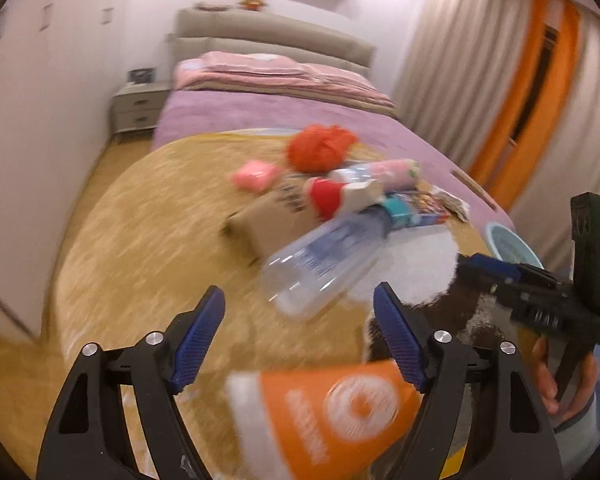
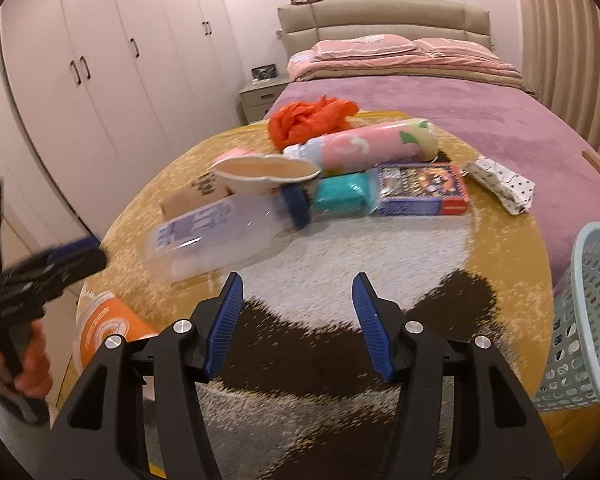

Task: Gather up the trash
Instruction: 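Grasp the clear plastic bottle with the left tool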

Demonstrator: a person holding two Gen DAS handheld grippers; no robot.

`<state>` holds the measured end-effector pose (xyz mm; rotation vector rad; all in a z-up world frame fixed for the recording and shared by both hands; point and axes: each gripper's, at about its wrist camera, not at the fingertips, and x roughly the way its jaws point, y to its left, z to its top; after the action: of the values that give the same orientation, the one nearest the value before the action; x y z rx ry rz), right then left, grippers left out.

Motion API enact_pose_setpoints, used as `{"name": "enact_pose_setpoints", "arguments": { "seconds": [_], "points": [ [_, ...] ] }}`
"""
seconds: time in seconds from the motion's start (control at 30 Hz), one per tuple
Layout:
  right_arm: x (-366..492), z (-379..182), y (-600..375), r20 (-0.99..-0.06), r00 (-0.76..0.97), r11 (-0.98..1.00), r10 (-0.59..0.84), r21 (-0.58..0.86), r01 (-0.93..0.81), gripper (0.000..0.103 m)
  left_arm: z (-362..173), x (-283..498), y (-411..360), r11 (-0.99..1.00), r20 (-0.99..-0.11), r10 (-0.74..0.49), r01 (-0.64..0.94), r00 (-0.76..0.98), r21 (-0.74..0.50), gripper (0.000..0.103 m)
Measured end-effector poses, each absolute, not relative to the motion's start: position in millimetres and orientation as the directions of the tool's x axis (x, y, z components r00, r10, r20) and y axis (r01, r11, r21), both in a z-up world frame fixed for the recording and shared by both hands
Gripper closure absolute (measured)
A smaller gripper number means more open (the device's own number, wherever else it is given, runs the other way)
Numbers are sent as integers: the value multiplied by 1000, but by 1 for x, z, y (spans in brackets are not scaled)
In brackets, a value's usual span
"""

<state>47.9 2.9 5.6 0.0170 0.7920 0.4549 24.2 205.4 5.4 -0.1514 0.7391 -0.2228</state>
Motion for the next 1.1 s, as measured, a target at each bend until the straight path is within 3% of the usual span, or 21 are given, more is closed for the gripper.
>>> {"name": "enact_pose_setpoints", "arguments": {
  "seconds": [0.2, 0.4, 0.63, 0.87, 1.1],
  "points": [
    [47, 2, 1, -694, 595, 901, 407, 196, -387, 49, -6, 69, 172, 960, -720, -254, 261, 646, -104, 26],
    [42, 6, 4, -687, 576, 879, 443, 206, -430, 49, -21, 102, 157, 952, -813, -239, 295, 531, -88, 26],
    [36, 3, 17, -696, 537, 849, 477, 207, -485, 49, -29, 121, 140, 951, -863, -214, 300, 458, -76, 27],
    [26, 8, 19, -680, 506, 807, 531, 224, -546, 47, -31, 117, 134, 950, -867, -203, 306, 455, -62, 44],
    [13, 0, 42, -681, 426, 728, 596, 233, -645, 42, -2, 86, 150, 936, -815, -301, 317, 496, -153, 49]
  ]
}}
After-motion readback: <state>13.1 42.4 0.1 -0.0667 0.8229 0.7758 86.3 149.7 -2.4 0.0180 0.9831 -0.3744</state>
